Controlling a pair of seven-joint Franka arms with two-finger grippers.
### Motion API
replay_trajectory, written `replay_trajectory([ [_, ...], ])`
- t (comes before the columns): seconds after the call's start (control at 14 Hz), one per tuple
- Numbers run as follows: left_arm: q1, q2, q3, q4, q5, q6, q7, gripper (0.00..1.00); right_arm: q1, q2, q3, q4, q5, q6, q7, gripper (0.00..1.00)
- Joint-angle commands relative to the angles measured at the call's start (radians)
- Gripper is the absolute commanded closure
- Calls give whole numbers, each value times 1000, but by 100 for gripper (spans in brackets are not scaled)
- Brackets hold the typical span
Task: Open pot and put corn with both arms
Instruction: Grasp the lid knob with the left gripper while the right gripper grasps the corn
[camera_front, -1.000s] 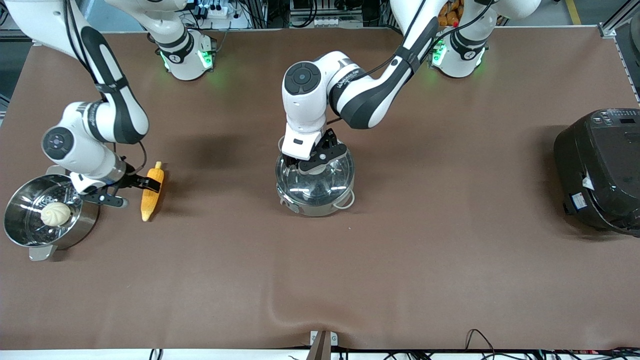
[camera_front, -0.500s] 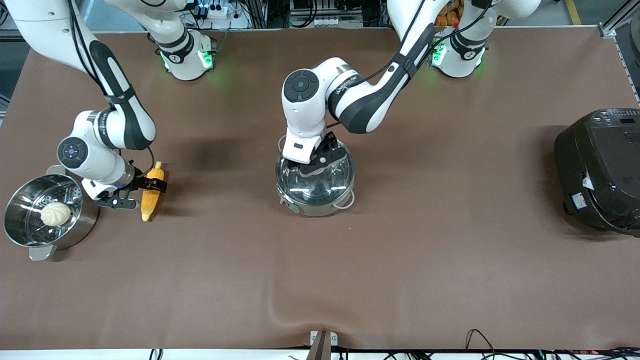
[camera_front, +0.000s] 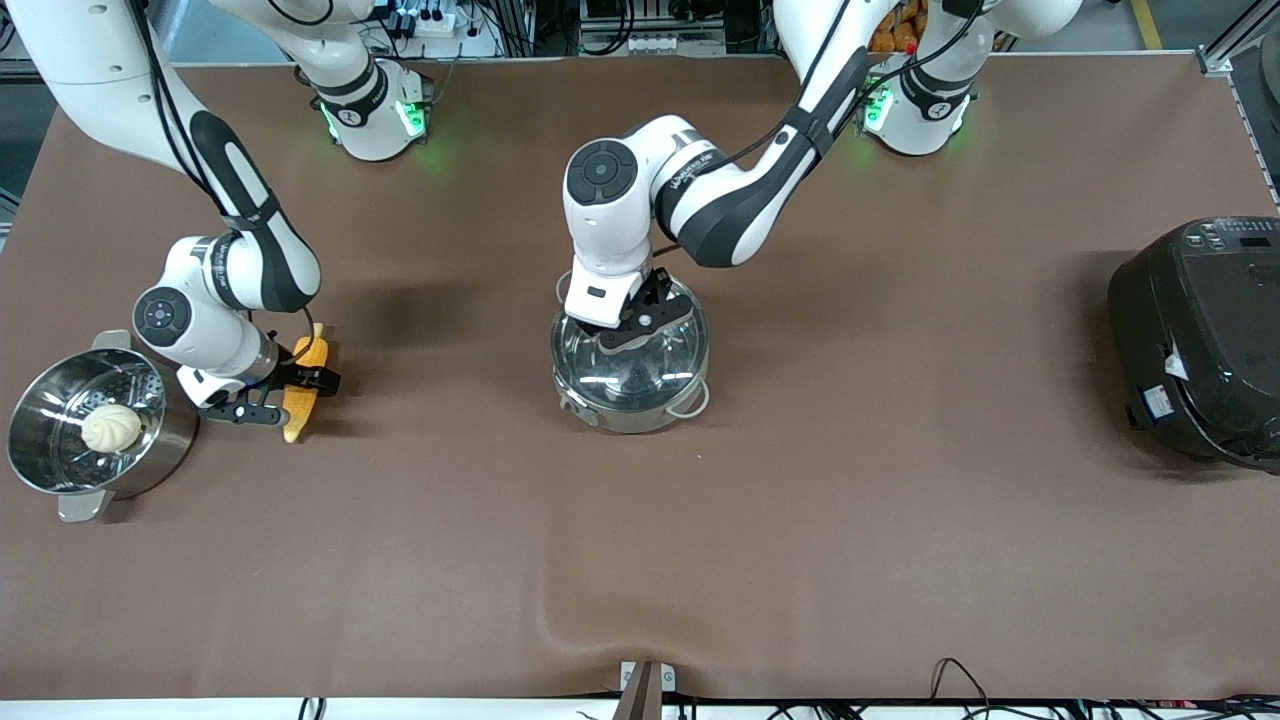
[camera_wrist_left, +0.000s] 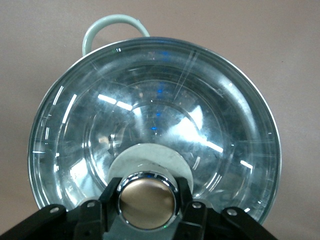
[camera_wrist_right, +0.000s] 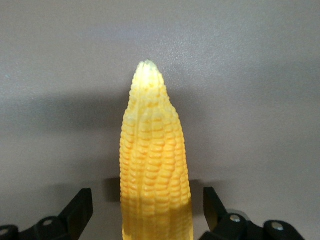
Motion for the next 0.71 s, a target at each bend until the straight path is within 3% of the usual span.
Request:
replay_trajectory([
  [0.0,-2,-3,2,10,8,-9,-10,87,-27,-16,10,15,-20,-62,1,14],
  [0.07,-2,-5,2,10,6,-11,-11,100,-31,-17,10,13,-18,-63,1,15],
  [0.29,2,-20,2,10,6,-34,-16,100,-42,-10,11,13,-17,-74,1,20],
  [0.64,88,-182,0,9,5,-156,64,100,-39,-21,16,35,-3,-155,2,35],
])
